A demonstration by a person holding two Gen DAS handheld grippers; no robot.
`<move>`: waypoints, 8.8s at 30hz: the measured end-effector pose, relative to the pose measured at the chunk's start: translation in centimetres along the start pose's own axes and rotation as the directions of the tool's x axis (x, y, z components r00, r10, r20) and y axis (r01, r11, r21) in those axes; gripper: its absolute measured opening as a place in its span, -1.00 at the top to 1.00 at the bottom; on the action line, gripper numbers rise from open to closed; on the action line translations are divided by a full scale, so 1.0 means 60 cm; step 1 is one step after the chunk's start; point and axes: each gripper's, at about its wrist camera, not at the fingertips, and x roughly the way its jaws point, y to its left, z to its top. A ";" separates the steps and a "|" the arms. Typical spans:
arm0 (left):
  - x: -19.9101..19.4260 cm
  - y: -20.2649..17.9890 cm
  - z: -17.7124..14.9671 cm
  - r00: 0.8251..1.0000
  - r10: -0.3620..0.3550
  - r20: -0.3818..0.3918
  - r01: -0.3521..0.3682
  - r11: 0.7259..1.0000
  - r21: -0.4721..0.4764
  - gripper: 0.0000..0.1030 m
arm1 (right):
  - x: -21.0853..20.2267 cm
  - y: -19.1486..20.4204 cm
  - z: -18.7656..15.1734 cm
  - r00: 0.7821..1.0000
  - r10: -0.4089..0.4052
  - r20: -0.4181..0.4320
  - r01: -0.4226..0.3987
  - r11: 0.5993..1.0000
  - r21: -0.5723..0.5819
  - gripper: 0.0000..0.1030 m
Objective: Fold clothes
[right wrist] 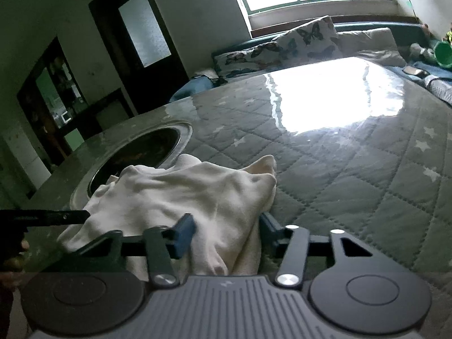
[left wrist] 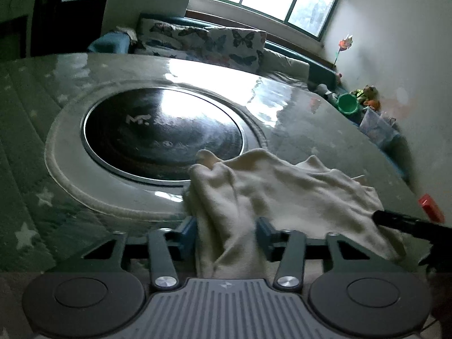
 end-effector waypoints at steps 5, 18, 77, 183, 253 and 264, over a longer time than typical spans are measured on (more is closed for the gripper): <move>0.003 0.006 0.003 0.999 -0.039 -0.025 0.037 0.996 -0.075 0.47 | -0.003 -0.007 -0.002 1.000 0.020 -0.003 -0.020 0.999 0.037 0.40; -0.001 0.000 0.009 0.998 -0.039 -0.044 0.035 0.996 -0.088 0.21 | -0.007 -0.009 -0.004 1.000 -0.001 0.011 0.000 0.999 0.034 0.14; 0.274 -0.411 0.102 0.976 -0.177 -0.127 0.214 0.885 0.414 0.33 | -0.188 -0.202 0.026 0.801 -0.560 0.212 0.532 0.828 0.177 0.49; 0.068 0.075 0.034 0.827 0.554 0.100 -0.549 0.833 -0.076 -1.00 | 0.203 0.133 0.076 0.980 -0.198 -0.016 0.185 0.940 -0.285 -1.00; 0.066 0.085 0.037 0.828 0.551 0.102 -0.545 0.835 -0.077 -1.00 | 0.202 0.129 0.077 0.981 -0.194 -0.016 0.181 0.942 -0.283 -1.00; 0.066 0.085 0.037 0.829 0.551 0.101 -0.545 0.835 -0.077 -1.00 | 0.203 0.129 0.077 0.981 -0.194 -0.016 0.182 0.942 -0.283 -1.00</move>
